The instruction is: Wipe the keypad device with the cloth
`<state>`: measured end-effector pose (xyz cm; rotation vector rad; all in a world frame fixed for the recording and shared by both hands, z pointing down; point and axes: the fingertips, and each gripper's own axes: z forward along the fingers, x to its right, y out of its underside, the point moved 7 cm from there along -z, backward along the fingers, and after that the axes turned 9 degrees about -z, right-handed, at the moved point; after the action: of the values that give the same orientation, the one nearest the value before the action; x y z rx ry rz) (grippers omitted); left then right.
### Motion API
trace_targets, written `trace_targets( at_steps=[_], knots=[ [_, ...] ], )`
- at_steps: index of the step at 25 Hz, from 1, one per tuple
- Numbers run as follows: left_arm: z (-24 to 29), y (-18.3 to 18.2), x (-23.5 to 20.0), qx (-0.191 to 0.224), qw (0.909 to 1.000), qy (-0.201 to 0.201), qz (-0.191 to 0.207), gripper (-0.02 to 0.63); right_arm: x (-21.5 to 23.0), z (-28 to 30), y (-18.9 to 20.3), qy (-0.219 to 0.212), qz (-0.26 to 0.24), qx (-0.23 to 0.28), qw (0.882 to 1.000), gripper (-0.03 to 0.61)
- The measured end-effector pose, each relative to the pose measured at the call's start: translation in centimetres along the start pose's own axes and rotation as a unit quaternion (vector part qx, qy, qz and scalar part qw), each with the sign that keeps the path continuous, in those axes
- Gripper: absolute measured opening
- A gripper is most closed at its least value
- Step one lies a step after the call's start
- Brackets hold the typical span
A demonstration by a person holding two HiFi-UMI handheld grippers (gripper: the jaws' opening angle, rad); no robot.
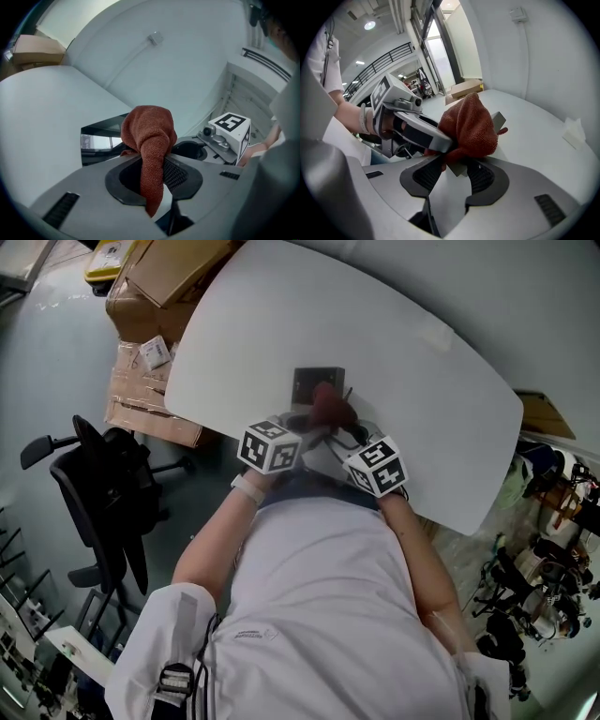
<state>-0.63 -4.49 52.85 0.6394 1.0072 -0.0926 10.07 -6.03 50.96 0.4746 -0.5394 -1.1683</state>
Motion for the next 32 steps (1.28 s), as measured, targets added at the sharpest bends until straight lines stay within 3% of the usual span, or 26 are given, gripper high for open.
trace_targets(
  at_steps=[9, 23, 28, 32],
  knots=[
    [0.2, 0.0, -0.6, -0.012, 0.9991, 0.03, 0.028, 0.08, 0.0, 0.1, 0.0, 0.019, 0.0, -0.008, 1.0, 0.153],
    [-1.3, 1.4, -3.9, 0.014, 0.9997, -0.011, 0.013, 0.081, -0.1, 0.1, 0.0, 0.038, 0.002, -0.006, 0.999, 0.153],
    [-2.6, 2.5, -7.2, 0.009, 0.9958, -0.091, 0.005, 0.081, -0.2, 0.1, 0.0, 0.046, -0.007, -0.011, 0.999, 0.153],
    [-3.4, 2.9, -9.0, 0.001, 0.9939, -0.109, -0.018, 0.081, -0.2, 0.0, -0.1, 0.05, -0.008, -0.01, 0.999, 0.153]
  ],
)
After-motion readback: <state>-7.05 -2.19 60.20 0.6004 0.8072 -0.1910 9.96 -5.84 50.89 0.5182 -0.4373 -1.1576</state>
